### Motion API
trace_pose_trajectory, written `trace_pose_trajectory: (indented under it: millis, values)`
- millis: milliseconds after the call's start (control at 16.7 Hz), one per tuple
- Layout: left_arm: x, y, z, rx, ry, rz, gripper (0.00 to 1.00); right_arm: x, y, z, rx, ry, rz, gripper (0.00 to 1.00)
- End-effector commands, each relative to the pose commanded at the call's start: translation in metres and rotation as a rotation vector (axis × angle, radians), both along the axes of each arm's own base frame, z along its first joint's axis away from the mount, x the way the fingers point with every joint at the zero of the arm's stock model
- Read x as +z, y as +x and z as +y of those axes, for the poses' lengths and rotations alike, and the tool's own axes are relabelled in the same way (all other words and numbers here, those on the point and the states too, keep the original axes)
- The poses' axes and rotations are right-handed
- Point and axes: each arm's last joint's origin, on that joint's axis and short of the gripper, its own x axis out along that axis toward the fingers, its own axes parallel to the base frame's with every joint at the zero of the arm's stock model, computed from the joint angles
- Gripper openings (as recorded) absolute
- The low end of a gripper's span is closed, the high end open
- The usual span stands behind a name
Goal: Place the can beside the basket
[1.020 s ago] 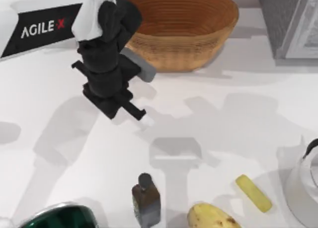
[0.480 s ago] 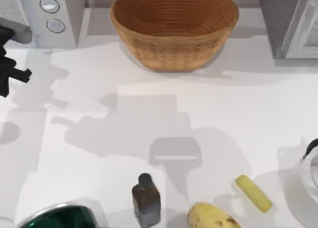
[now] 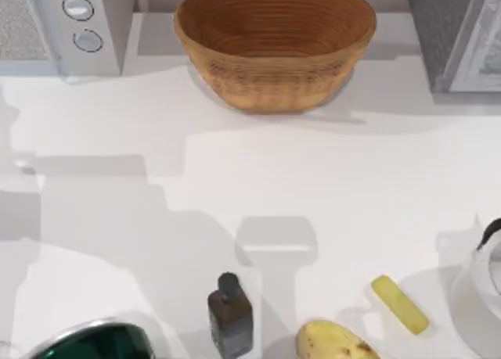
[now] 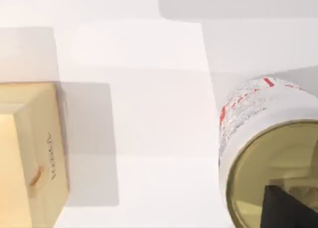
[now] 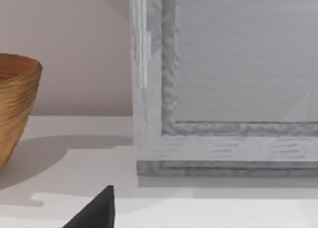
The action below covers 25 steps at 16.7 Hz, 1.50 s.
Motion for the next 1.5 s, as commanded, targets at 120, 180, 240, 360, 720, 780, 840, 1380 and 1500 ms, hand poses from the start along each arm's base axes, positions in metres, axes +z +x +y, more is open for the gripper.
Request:
trace_pose_trajectory:
  millis: [120,180,240,360,720,780,840,1380,1500]
  values:
    - [0.0,0.0,0.0,0.0,0.0,0.0,0.0,0.0,0.0,0.0,0.0,0.0,0.0,1.0]
    - [0.0,0.0,0.0,0.0,0.0,0.0,0.0,0.0,0.0,0.0,0.0,0.0,0.0,1.0]
    - [0.001,0.0,-0.001,-0.007,0.0,-0.002,0.0,0.0,0.0,0.0,0.0,0.0,0.0,1.0]
    - [0.001,-0.003,0.001,-0.007,0.003,0.005,0.0,0.0,0.0,0.0,0.0,0.0,0.0,1.0]
    - [-0.008,0.0,0.0,0.0,0.0,0.0,0.0,0.0,0.0,0.0,0.0,0.0,0.0,1.0]
    - [-0.008,0.0,0.0,0.0,0.0,0.0,0.0,0.0,0.0,0.0,0.0,0.0,0.0,1.0]
    - [-0.008,0.0,0.0,0.0,0.0,0.0,0.0,0.0,0.0,0.0,0.0,0.0,0.0,1.0]
    - [-0.008,0.0,0.0,0.0,0.0,0.0,0.6,0.0,0.0,0.0,0.0,0.0,0.0,1.0]
    - [-0.008,0.0,0.0,0.0,0.0,0.0,0.75,0.0,0.0,0.0,0.0,0.0,0.0,1.0]
